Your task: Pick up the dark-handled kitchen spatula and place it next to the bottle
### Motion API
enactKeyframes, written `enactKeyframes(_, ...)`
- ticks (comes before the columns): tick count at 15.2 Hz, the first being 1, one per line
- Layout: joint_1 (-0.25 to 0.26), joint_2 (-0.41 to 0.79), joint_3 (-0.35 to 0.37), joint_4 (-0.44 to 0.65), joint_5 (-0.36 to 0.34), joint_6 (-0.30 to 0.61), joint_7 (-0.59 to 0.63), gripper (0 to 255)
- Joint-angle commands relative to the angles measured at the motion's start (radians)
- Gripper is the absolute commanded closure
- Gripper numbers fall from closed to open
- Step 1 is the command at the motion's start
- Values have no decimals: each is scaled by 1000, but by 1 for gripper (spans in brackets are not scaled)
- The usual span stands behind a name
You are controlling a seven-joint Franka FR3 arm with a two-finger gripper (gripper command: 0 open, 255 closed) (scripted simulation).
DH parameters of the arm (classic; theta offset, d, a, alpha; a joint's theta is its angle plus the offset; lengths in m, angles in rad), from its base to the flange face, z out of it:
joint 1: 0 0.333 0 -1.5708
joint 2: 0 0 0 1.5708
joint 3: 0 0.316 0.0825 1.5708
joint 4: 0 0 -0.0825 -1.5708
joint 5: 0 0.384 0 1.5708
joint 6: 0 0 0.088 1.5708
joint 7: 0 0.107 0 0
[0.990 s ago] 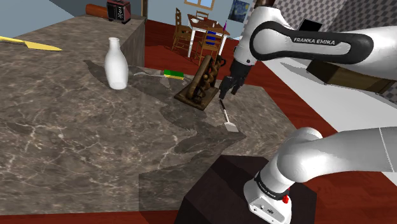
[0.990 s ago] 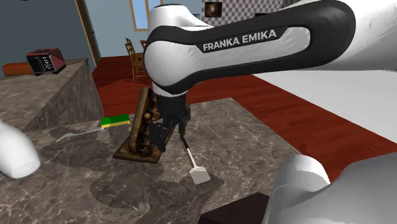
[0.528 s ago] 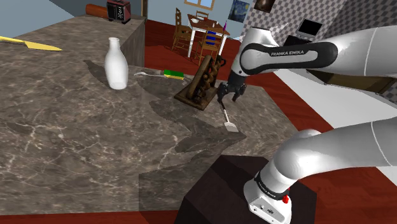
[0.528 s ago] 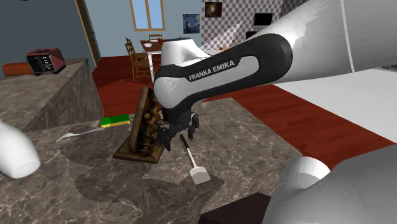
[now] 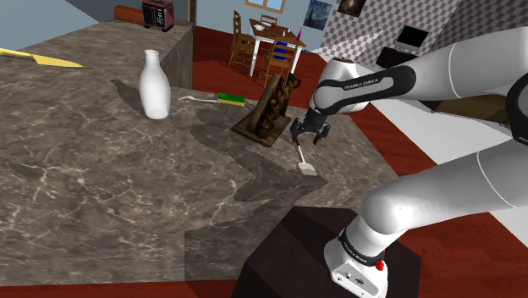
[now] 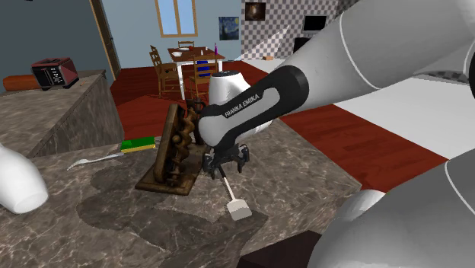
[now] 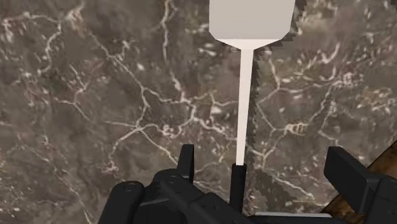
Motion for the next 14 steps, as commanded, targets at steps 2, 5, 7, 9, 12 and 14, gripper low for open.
enactKeyframes(2,-8,33,-5,-22,-5,57,8,0)
enactKeyframes(5,-9,68,-8,-39,-6,108,8,0)
enactKeyframes(7,-9,87,-9,-46,-6,135,8,0)
enactKeyframes(9,-9,87,-9,-46,-6,135,8,0)
enactKeyframes(12,-9,87,-9,-46,-6,135,8,0)
enactKeyframes(14,-9,87,-9,-46,-6,135,8,0)
